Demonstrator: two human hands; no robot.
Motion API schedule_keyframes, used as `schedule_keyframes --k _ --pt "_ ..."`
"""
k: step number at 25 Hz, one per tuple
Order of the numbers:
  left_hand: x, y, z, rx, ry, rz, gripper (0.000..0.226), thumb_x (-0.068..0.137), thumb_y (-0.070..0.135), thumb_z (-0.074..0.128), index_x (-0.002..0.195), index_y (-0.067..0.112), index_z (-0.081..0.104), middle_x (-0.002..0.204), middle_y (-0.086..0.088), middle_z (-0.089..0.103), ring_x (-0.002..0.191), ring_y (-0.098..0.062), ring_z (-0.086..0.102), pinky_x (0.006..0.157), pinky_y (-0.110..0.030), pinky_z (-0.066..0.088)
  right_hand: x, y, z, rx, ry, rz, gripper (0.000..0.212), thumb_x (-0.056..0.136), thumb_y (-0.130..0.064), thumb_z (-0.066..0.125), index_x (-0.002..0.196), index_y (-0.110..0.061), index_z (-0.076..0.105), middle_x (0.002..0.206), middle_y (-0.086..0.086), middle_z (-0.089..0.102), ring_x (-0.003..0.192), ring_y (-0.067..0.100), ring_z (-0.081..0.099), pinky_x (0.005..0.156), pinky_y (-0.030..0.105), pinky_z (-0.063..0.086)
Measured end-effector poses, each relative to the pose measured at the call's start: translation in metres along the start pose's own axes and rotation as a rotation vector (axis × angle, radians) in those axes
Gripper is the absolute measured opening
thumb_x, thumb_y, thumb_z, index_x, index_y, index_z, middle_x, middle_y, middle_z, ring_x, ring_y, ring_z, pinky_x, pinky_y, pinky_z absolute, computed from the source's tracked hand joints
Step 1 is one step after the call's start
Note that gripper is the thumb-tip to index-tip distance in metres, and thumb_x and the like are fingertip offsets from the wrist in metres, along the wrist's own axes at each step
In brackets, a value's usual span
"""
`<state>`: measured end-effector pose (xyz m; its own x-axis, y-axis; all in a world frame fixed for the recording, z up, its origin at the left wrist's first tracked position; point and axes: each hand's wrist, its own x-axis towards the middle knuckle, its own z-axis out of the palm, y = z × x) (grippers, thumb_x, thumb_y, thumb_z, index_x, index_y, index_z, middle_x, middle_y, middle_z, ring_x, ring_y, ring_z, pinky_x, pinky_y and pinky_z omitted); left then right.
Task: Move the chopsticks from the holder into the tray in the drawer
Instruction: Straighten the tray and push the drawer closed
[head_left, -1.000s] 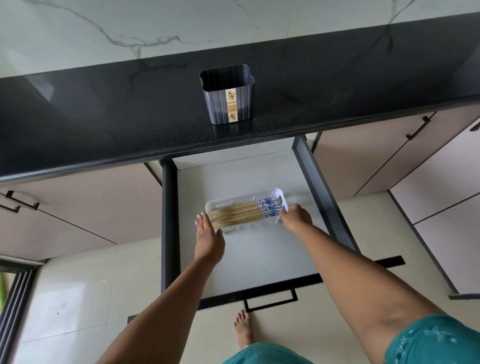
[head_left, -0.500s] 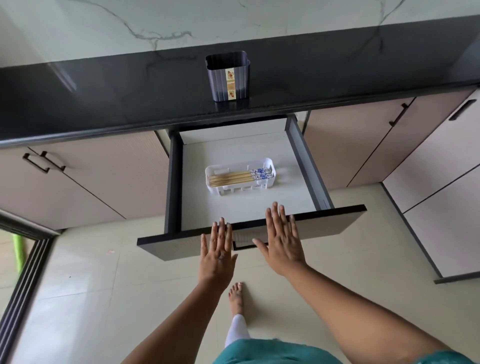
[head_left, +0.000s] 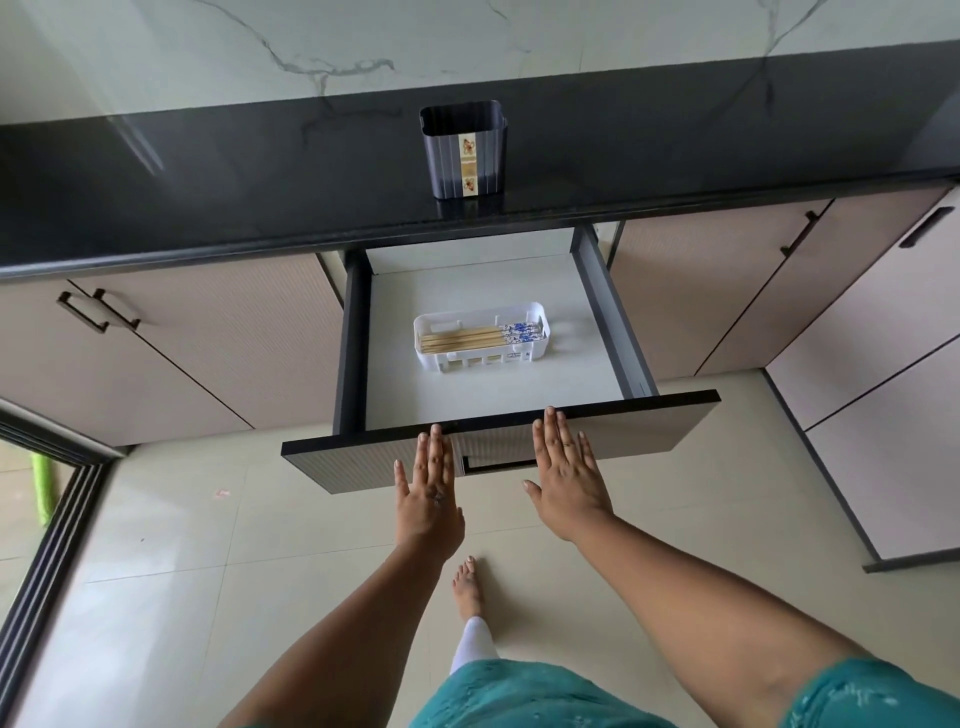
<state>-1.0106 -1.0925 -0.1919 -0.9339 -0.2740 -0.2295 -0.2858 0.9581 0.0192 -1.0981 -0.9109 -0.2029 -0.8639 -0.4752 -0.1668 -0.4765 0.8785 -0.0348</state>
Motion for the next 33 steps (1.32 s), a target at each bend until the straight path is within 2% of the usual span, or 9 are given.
schedule_keyframes --k 5,8,12,15,18,21,24,27,33 --pt "0.052 -0.008 -0.013 -0.028 0.002 0.004 0.096 0.087 0.026 0.051 0.144 0.010 -0.025 0.149 -0.005 -0.039 0.145 -0.023 -0.024 0.118 -0.052 -0.001 0.049 0.002 -0.022 -0.006 -0.030 0.014 0.087 0.097 -0.048 0.037 0.143 -0.012 -0.028 0.150 0.006 -0.038 0.141 0.017 -0.031 0.121 0.044 -0.003" --pt "0.098 -0.018 -0.024 0.002 0.010 0.007 0.095 0.088 0.024 0.051 0.148 0.010 -0.020 0.148 -0.004 -0.040 0.145 -0.023 -0.025 0.118 -0.053 -0.001 0.096 0.003 -0.035 -0.013 -0.048 0.034 0.088 0.097 -0.049 0.038 0.142 -0.013 -0.029 0.149 0.005 -0.039 0.146 0.019 -0.026 0.121 0.044 -0.003" --pt "0.172 -0.027 -0.043 -0.019 0.022 0.027 0.095 0.088 0.026 0.052 0.148 0.010 -0.020 0.153 -0.003 -0.036 0.145 -0.022 -0.024 0.119 -0.052 0.001 0.170 0.003 -0.050 -0.023 -0.059 0.085 0.088 0.098 -0.049 0.035 0.142 -0.011 -0.031 0.148 0.006 -0.041 0.147 0.021 -0.025 0.122 0.043 -0.004" --pt "0.235 -0.040 -0.059 -0.046 0.041 0.008 0.094 0.088 0.026 0.051 0.149 0.012 -0.020 0.155 -0.003 -0.032 0.145 -0.021 -0.024 0.120 -0.049 0.001 0.235 0.003 -0.063 0.052 -0.019 0.096 0.086 0.098 -0.047 0.035 0.148 -0.010 -0.025 0.153 0.008 -0.036 0.148 0.023 -0.023 0.123 0.042 -0.003" --pt "0.278 -0.056 -0.061 -0.045 0.073 0.007 0.091 0.086 0.011 0.046 0.150 0.011 -0.020 0.153 -0.005 -0.033 0.146 -0.022 -0.021 0.121 -0.041 -0.002 0.276 0.007 -0.064 0.165 -0.007 0.171 0.082 0.099 -0.043 0.036 0.152 -0.007 -0.017 0.159 0.013 -0.026 0.149 0.026 -0.018 0.123 0.041 0.002" --pt "0.312 -0.068 -0.060 -0.037 0.064 0.075 0.092 0.083 0.000 0.043 0.149 0.011 -0.021 0.152 -0.007 -0.034 0.147 -0.023 -0.019 0.122 -0.036 0.002 0.311 0.018 -0.061 0.227 -0.112 0.190 0.077 0.102 -0.038 0.033 0.152 -0.005 -0.014 0.160 0.015 -0.022 0.150 0.027 -0.016 0.123 0.037 0.001" --pt "0.358 -0.070 -0.070 -0.014 0.015 0.087 0.092 0.084 0.003 0.044 0.148 0.009 -0.022 0.155 -0.009 -0.030 0.147 -0.023 -0.018 0.122 -0.034 0.002 0.367 0.034 -0.066 0.268 -0.151 0.201 0.077 0.102 -0.034 0.035 0.152 -0.004 -0.015 0.159 0.016 -0.022 0.150 0.028 -0.015 0.123 0.038 0.000" --pt "0.387 -0.069 -0.073 0.024 -0.038 0.004 0.092 0.086 0.008 0.046 0.147 0.008 -0.022 0.155 -0.007 -0.030 0.147 -0.022 -0.018 0.122 -0.036 0.004 0.405 0.043 -0.061 0.360 -0.208 0.342 0.074 0.102 -0.030 0.033 0.151 -0.001 -0.014 0.160 0.019 -0.018 0.150 0.031 -0.010 0.124 0.039 0.001" --pt "0.414 -0.075 -0.078 0.121 -0.091 -0.005 0.089 0.091 0.019 0.046 0.148 0.010 -0.021 0.160 -0.005 -0.020 0.148 -0.021 -0.014 0.121 -0.039 -0.001 0.438 0.033 -0.062 0.484 -0.109 0.463 0.071 0.096 -0.003 0.038 0.149 0.008 -0.008 0.158 0.031 -0.010 0.149 0.042 -0.005 0.122 0.043 0.005"
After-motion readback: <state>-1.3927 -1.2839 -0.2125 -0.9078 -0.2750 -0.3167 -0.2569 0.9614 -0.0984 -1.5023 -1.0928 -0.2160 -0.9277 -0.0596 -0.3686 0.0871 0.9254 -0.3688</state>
